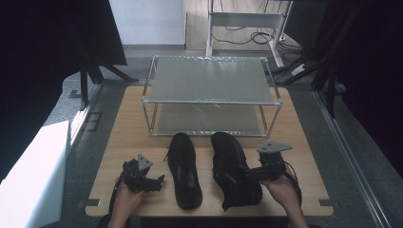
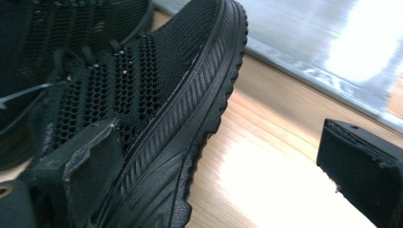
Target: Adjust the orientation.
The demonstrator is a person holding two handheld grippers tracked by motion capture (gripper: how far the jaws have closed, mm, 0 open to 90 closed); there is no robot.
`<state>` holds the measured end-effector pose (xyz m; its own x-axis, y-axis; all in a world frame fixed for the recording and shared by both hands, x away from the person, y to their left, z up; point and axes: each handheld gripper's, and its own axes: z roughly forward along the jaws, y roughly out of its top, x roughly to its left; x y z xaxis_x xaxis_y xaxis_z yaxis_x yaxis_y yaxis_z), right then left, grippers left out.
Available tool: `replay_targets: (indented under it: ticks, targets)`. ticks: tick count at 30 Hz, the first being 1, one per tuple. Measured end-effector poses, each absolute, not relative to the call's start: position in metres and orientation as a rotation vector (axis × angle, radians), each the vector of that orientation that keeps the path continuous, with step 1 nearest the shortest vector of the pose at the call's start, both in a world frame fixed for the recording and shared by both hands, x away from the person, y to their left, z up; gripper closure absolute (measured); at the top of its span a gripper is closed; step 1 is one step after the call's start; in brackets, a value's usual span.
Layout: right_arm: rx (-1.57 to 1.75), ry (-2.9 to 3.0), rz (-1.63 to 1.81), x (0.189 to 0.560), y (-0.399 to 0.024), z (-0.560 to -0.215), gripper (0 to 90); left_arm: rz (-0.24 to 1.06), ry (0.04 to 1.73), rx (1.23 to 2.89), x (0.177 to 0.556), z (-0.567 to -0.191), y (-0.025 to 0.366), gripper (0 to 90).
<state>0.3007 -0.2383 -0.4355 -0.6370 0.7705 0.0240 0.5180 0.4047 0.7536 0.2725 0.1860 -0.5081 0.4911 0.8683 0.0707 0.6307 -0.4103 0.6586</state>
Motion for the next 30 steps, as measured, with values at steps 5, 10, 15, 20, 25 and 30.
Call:
replay_targets:
  ticks: [5,10,15,20,25,30]
  targets:
    - [1.163,2.320,1.097,0.305,-0.253,-0.437,2.8,0.547,1.228,2.177,0.273,-0.509,0.185,0.0]
    - [1.235,2.295,1.106,0.311,-0.276,-0.441,9.6,0.544,1.229,2.182,0.273,-0.510,0.184,0.0]
    - [1.258,2.268,1.019,0.314,-0.289,-0.445,13.3,0.540,1.226,2.182,0.273,-0.510,0.183,0.0]
    - [1.373,2.238,1.016,0.320,-0.315,-0.458,12.6,0.518,1.239,2.177,0.274,-0.509,0.184,0.0]
    - [1.384,2.219,1.022,0.321,-0.320,-0.462,11.8,0.495,1.262,2.171,0.274,-0.509,0.184,0.0]
    - [1.375,2.218,1.026,0.320,-0.321,-0.463,11.6,0.492,1.292,2.167,0.274,-0.507,0.184,0.0]
